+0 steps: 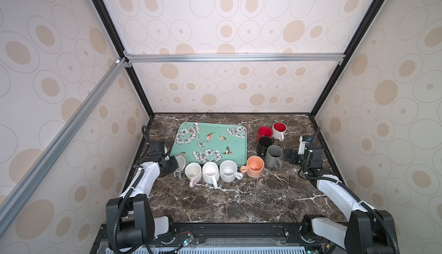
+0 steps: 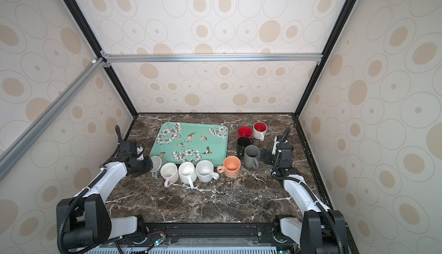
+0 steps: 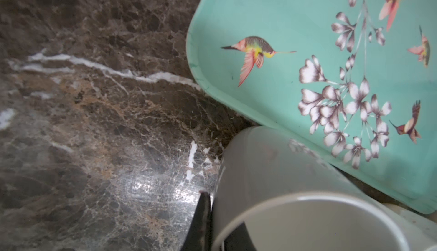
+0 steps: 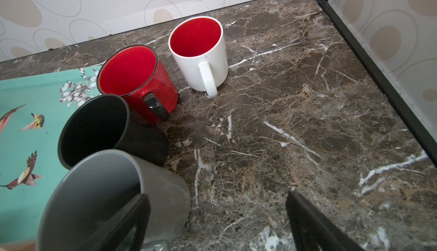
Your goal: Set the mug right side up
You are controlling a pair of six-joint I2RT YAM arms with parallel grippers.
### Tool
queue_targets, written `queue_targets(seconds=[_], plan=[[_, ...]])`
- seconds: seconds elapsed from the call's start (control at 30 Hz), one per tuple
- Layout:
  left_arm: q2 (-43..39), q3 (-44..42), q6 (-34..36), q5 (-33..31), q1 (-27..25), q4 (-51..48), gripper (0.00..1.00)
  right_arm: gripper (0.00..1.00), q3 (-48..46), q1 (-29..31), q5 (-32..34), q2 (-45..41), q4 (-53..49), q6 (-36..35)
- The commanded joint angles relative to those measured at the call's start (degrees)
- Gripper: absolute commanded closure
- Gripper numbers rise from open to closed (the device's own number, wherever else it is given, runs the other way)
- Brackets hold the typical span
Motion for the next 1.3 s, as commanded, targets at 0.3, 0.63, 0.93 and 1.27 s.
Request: queue_targets(seconds=[0.3,0.63,0.93,1.27], plan=[[-6.28,13.85,3.77,-5.54,-0.52,-9.88,1.00,0.06,1.96,0.26,0.47,-1.69,-2.76,-0.02],[-4.47,25.26,-3.02,-5.50,-26.26,-28.93,1.00,0.07,2.85,0.26,3.12,-3.35,-5.43,-0.97],[-9.16,20.94,-10.61,-5.32,-39.78,-34.97,1.00,0.07,3.20,0.26,2.70,-4.07,-6.78,-0.90],[-10.44,6.42,-11.26,-5.04,-42.32,-29.42,1.00,0.07,2.50,0.26,2.83,-4.72,-7.22,-1.00]])
